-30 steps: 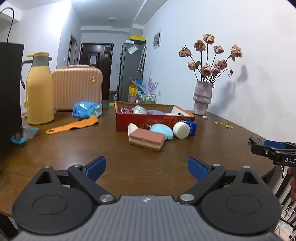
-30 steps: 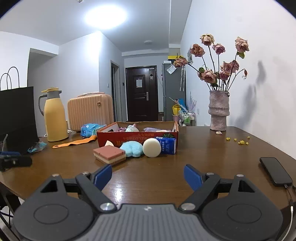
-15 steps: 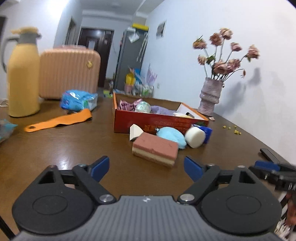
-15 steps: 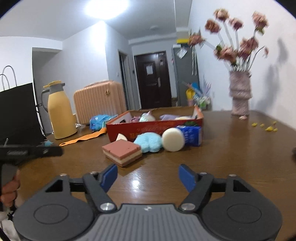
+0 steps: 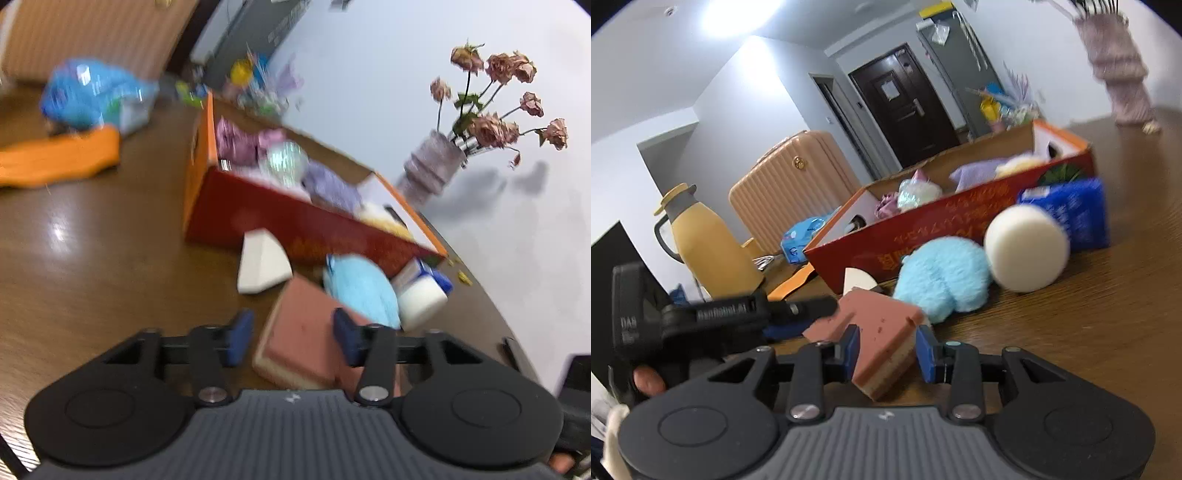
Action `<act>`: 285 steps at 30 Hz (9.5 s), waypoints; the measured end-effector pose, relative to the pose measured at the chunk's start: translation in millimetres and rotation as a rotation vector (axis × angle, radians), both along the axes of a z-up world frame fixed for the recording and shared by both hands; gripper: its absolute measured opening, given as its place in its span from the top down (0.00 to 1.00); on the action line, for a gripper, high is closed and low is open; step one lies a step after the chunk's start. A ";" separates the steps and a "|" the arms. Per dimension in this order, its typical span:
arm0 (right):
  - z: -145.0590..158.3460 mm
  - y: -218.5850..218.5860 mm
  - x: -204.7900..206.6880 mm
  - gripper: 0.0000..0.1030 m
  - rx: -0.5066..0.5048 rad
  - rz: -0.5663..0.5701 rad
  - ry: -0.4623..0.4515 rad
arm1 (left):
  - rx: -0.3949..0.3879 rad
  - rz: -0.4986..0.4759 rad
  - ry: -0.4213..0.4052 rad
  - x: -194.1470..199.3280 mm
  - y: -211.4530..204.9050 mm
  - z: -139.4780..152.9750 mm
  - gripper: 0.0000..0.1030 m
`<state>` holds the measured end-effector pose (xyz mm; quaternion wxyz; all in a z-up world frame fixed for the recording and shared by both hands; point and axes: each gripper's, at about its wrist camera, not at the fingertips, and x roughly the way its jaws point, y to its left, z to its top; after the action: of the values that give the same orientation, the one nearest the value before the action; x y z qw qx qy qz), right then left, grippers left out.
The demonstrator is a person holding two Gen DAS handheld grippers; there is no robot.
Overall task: Organize soft objects
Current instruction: 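Grasp the pink-cream sponge block with the right gripper, then carry the sponge block into the box and open the gripper, then withdraw the grippers from the box toward the white foam pieces, then grasp the white foam wedge with the left gripper while the right gripper grasps the white foam cylinder, then lift the wedge and cylinder over the box with both grippers, then open both grippers to drop the foam pieces into the box, then withdraw both grippers from the box toward the blue fluffy puff, then grasp the light-blue fluffy puff with the left gripper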
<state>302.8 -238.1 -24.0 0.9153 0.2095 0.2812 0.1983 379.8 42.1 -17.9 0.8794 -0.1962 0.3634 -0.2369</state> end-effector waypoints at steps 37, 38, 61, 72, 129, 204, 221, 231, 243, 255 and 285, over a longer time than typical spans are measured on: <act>48.2 -42.0 -26.9 0.72 -0.050 0.119 -0.074 | -0.028 -0.127 -0.138 -68.9 -31.5 66.5 0.67; 59.9 -40.4 -11.7 0.72 -0.072 0.116 -0.108 | -0.034 -0.114 -0.163 -45.9 -33.4 78.4 0.67; 36.8 -31.1 278.9 0.68 -0.250 0.063 0.272 | 0.269 -0.067 0.161 225.8 -91.7 39.6 0.58; 124.0 -57.3 218.2 0.46 -0.331 -0.004 0.070 | 0.303 -0.056 0.003 150.8 -67.3 120.5 0.36; 25.6 -52.2 21.7 0.32 -0.277 -0.157 -0.065 | 0.434 0.126 -0.196 5.8 -64.4 28.3 0.33; 79.3 11.0 305.9 0.29 -0.307 0.093 -0.024 | 0.073 0.054 -0.056 155.7 -64.3 66.3 0.20; 144.6 -30.1 224.0 0.29 -0.352 0.012 -0.096 | 0.175 0.089 -0.135 114.8 -41.9 122.7 0.19; 189.8 -73.3 57.2 0.18 -0.477 -0.119 -0.234 | 0.382 0.163 -0.350 -23.5 -39.0 158.8 0.05; 101.8 -65.4 -145.8 0.13 -0.426 -0.105 -0.313 | 0.313 0.162 -0.382 -208.7 -44.9 92.8 0.02; 52.5 -73.3 -183.0 0.13 -0.351 -0.143 -0.190 | 0.362 0.134 -0.353 -238.5 -61.2 70.4 0.02; -12.3 -34.0 97.7 0.72 0.009 0.015 0.125 | 0.020 0.043 -0.029 34.9 -70.6 -0.9 0.71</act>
<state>400.5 -272.1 -36.4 0.8934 0.2237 0.3385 0.1928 414.8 -28.5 -18.8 0.8914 -0.1917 0.3487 -0.2168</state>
